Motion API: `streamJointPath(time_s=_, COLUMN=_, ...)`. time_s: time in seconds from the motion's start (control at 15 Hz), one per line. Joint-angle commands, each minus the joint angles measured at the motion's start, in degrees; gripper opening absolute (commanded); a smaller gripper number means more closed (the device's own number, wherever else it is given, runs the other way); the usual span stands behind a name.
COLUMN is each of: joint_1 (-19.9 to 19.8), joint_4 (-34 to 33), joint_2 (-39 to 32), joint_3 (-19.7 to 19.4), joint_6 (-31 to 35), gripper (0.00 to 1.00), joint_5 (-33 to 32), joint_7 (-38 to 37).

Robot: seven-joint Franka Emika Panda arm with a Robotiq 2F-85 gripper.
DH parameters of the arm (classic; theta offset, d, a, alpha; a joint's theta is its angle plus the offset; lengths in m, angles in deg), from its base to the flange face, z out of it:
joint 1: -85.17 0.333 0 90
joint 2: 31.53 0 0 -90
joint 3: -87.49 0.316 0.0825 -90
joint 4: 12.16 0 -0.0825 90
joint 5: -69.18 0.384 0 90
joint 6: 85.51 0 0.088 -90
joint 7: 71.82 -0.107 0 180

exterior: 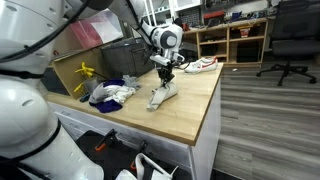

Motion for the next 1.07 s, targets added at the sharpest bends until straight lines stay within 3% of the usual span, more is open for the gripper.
streamJointPath(time_s=0.0, joint_1=0.29, joint_4=-0.15, joint_2=-0.12, joint_3=0.15, joint_6=3.37, gripper=0.51, joint_5=-1.23, joint_7=-1.03)
streamJointPath(time_s=0.47, joint_1=-1.57, joint_4=1.66, joint_2=3.67, joint_3=2.53, joint_6=5.95, gripper=0.99, joint_5=0.96, joint_7=3.51)
streamJointPath(time_s=0.8, joint_1=-3.38, joint_4=2.71, joint_2=7.85, joint_3=4.98, joint_6=4.13, gripper=1.0, joint_5=3.17, joint_7=8.95)
streamJointPath(time_s=1.0, joint_1=-3.65, joint_4=2.46, joint_2=10.43, joint_3=4.03, joint_6=-1.83, gripper=1.0, joint_5=0.47, joint_7=10.35)
